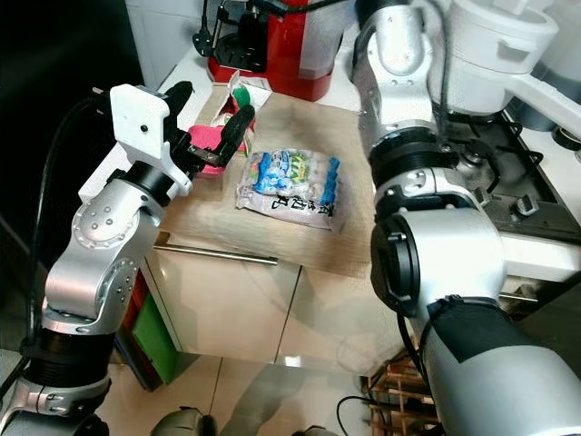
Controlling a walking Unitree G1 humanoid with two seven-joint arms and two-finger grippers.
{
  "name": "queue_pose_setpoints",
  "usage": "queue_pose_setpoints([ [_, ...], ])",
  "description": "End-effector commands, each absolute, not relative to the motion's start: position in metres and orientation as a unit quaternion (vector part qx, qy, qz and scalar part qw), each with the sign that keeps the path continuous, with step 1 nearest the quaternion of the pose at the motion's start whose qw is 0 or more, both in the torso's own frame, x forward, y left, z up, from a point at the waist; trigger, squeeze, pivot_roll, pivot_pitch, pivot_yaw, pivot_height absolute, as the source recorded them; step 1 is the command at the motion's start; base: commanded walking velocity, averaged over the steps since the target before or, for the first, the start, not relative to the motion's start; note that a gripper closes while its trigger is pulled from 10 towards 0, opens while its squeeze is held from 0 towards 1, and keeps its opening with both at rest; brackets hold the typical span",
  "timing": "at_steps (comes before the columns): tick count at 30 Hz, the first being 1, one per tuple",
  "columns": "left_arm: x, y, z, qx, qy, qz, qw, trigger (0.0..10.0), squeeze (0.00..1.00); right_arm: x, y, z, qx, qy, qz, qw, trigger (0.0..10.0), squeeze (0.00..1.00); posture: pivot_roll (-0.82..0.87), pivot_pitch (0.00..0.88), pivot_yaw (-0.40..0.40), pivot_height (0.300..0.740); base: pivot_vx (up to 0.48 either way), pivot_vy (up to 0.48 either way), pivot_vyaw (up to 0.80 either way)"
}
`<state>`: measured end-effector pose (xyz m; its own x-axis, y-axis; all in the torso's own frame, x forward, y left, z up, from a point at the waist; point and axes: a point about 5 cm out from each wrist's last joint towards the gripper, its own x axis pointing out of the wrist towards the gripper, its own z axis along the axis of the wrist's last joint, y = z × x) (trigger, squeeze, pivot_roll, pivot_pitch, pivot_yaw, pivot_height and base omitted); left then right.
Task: Restocking fridge
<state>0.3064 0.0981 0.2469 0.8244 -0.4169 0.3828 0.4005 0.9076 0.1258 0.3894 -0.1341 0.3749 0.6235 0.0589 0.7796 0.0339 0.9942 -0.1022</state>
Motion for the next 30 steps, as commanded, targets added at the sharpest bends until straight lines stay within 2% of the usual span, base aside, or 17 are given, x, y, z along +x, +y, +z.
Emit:
queue_pose_setpoints([
  [1, 0.306, 0.098, 0.251, 0.012, -0.221, -0.202, 0.954, 10.0, 0.0, 0.375, -0.139, 0.383, -0.082, -0.493, -0.018, 0.866, 0.0, 0.0, 0.11, 0.0, -0.066, 0.74, 0.0, 0.0, 0.0],
  [3, 0.309, 0.099, 0.253, 0.034, -0.229, -0.176, 0.957, 10.0, 0.0, 0.367, -0.14, 0.378, -0.107, -0.517, -0.04, 0.848, 0.0, 0.0, 0.1, 0.0, -0.067, 0.74, 0.0, 0.0, 0.0],
  [5, 0.31, 0.1, 0.254, 0.048, -0.231, -0.163, 0.958, 10.0, 0.0, 0.364, -0.141, 0.375, -0.114, -0.524, -0.054, 0.843, 0.0, 0.0, 0.1, 0.0, -0.067, 0.74, 0.0, 0.0, 0.0],
  [6, 0.31, 0.099, 0.255, 0.049, -0.238, -0.153, 0.958, 10.0, 0.0, 0.349, -0.137, 0.362, -0.134, -0.545, -0.065, 0.825, 0.0, 0.0, 0.09, 0.0, -0.079, 0.74, 0.0, 0.0, 0.0],
  [8, 0.31, 0.098, 0.255, 0.046, -0.243, -0.148, 0.958, 10.0, 0.0, 0.337, -0.132, 0.349, -0.151, -0.557, -0.066, 0.814, 0.0, 0.0, 0.08, 0.0, -0.079, 0.74, 0.0, 0.0, 0.0],
  [14, 0.312, 0.097, 0.255, 0.048, -0.248, -0.143, 0.957, 10.0, 0.0, 0.332, -0.136, 0.325, -0.173, -0.536, -0.081, 0.822, 0.0, 0.0, 0.06, 0.0, -0.07, 0.74, 0.0, 0.0, 0.0],
  [17, 0.313, 0.097, 0.256, 0.058, -0.252, -0.145, 0.955, 10.0, 0.0, 0.328, -0.148, 0.313, -0.184, -0.513, -0.108, 0.832, 0.0, 0.0, 0.05, 0.0, -0.064, 0.74, 0.0, 0.0, 0.0],
  [30, 0.316, 0.1, 0.261, 0.067, -0.261, -0.152, 0.951, 10.0, 0.0, 0.316, -0.153, 0.299, -0.192, -0.483, -0.143, 0.842, 0.0, 0.0, 0.04, 0.0, -0.028, 0.74, 0.0, 0.0, 0.0],
])
